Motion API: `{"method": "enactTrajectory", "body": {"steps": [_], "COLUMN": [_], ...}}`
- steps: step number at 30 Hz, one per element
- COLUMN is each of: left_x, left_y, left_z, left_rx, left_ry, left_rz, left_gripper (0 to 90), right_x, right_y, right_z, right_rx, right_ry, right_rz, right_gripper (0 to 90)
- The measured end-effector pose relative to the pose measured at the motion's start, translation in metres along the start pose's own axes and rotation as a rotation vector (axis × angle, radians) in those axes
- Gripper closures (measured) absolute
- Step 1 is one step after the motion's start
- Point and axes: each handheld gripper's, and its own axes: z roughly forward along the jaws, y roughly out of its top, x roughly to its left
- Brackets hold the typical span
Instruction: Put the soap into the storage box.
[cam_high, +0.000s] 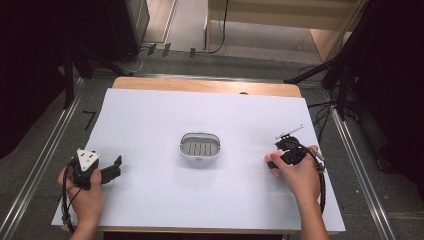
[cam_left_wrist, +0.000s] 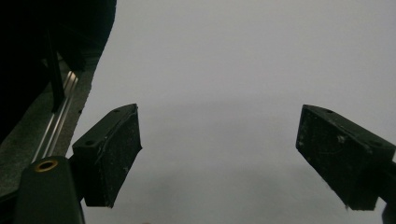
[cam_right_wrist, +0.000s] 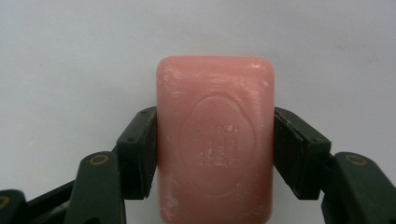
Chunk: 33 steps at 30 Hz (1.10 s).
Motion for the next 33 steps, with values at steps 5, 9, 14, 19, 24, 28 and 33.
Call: {"method": "enactTrajectory", "body": {"steps": [5,9,14,19,24,28,33], "left_x": [0.0,0.0,0.0,0.0,0.0,0.0,0.0], "left_y": [0.0,0.0,0.0,0.0,0.0,0.0,0.0], "left_z": [0.0,0.0,0.0,0.0,0.0,0.0,0.0], "left_rx": [0.0,0.0,0.0,0.0,0.0,0.001,0.0], "left_ry": [0.0,0.0,-0.001,-0.001,-0.001,-0.001,-0.001], "left_rz": [0.0,0.0,0.0,0.0,0.0,0.0,0.0], "left_gripper": [14.6,14.6,14.6,14.6,14.6,14.6,14.6], "right_x": [0.008,0.014,0.023,0.032,0.04,0.045,0.052], "right_y": [0.004,0.008,0.014,0.02,0.026,0.03,0.036], "right_z": [-0.004,-0.009,-0.012,-0.015,-0.018,-0.022,-0.027], "right_rx": [-0.016,-0.031,-0.045,-0.049,-0.073,-0.075,-0.084], "right_ry": [-0.001,0.038,0.062,0.082,0.096,0.11,0.112], "right_rz": [-0.073,-0.118,-0.194,-0.261,-0.305,-0.341,-0.37], "right_gripper": [38.5,38.5,38.5,38.5,38.5,38.5,38.5]}}
